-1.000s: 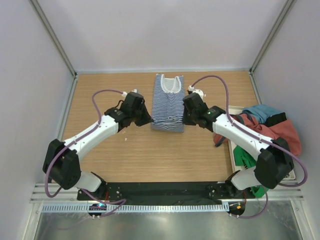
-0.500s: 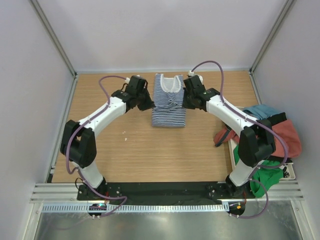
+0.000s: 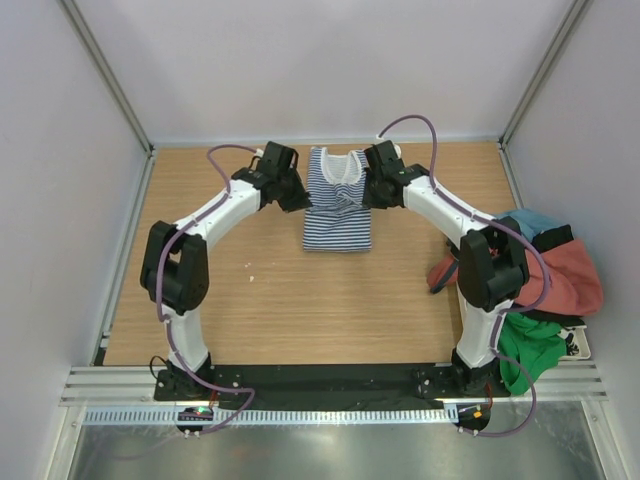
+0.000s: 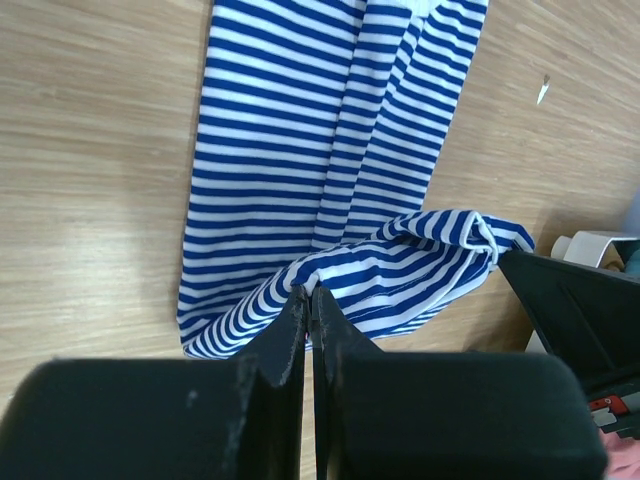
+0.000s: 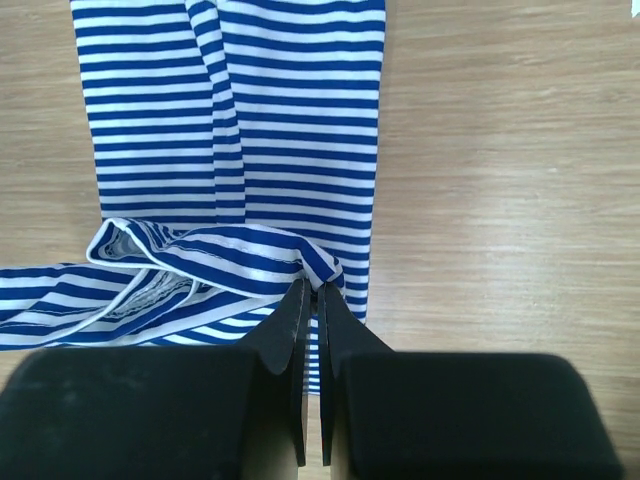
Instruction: Fold and stack the tank tops
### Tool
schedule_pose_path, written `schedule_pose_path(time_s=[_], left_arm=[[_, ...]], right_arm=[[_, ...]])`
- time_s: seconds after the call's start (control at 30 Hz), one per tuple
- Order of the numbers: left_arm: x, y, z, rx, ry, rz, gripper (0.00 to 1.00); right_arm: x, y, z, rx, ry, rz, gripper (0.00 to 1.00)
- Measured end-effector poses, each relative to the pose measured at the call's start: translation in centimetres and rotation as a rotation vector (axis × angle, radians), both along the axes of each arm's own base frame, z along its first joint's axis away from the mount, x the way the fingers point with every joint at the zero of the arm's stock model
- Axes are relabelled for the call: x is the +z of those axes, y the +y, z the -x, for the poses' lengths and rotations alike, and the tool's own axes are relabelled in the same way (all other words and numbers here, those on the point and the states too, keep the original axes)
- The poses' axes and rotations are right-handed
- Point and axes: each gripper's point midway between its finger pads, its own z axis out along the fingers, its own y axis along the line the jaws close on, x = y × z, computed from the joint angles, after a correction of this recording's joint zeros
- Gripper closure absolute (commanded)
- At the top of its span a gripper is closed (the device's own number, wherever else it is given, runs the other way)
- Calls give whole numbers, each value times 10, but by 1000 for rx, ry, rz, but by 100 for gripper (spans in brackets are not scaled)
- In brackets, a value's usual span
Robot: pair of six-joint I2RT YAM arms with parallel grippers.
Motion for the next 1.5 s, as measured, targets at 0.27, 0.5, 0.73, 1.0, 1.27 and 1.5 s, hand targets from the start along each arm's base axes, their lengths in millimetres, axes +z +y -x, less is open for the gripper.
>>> schedule_pose_path(time_s=[0.27,0.5,0.73,1.0,1.27,1.5], left_arm=[[-3,-2,-20,-3,-1,10,100],[-7,-8,-31,-12,2,14,100],[-21,-10,-45,-9,18,13,100],[-45,-6,-59,7,51,4,100],[-69,-7,-73,10,74,-3,94],[-73,-6,-71,-8,77,-15,61]], right_arm=[[1,-9,-20,-23,-6,-9,96],[-1,-15,-33,-37,-9,-11,96],[-17,-18,-44,-45,17,-15,96],[-43,-12,-62,-42,46,-20,96],[-61,-11,-72,-50,60,-14,83],[-60,-13,-77,-61,38,-19,39]])
